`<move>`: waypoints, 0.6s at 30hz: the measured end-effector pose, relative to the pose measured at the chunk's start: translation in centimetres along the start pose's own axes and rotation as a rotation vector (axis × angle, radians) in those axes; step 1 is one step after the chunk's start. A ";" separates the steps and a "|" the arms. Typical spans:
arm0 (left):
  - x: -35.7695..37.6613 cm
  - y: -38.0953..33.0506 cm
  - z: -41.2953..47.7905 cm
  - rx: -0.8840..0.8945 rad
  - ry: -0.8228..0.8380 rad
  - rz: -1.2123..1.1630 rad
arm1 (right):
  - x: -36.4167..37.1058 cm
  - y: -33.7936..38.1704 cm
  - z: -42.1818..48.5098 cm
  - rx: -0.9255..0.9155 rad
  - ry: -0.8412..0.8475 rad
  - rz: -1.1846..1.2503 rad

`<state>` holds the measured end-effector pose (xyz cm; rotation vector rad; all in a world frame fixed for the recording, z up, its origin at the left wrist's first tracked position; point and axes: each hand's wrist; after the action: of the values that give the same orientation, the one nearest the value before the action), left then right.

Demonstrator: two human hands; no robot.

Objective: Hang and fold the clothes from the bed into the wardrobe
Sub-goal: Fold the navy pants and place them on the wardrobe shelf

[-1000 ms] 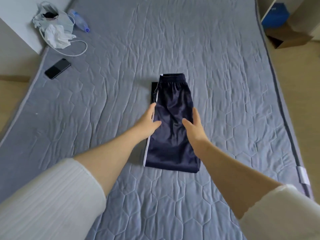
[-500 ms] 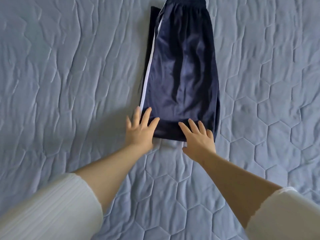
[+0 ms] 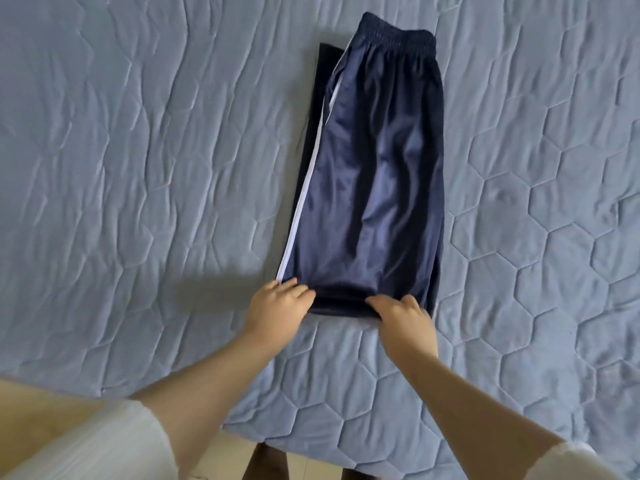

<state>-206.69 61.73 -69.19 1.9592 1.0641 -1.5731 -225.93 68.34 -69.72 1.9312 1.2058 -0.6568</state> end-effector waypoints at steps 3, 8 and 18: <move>0.7 -1.3 -4.2 -0.009 0.055 -0.018 | 2.6 0.6 -4.0 0.007 0.115 0.020; 2.4 -2.8 -9.6 -0.122 0.135 -0.167 | 5.1 0.6 -8.4 0.013 0.251 0.175; 2.8 -3.6 -6.1 -1.039 0.067 -0.972 | 3.7 -0.7 -7.1 0.643 -0.222 0.847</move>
<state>-205.36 69.18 -69.68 0.7752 2.4187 -0.8681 -224.80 76.18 -68.53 2.5241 -0.0521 -0.7967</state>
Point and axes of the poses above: each hand's wrist, its own z-axis towards the middle knuckle, its own x-axis out of the palm, y = z × x, and after that the axes turned 5 degrees about -x, right-handed
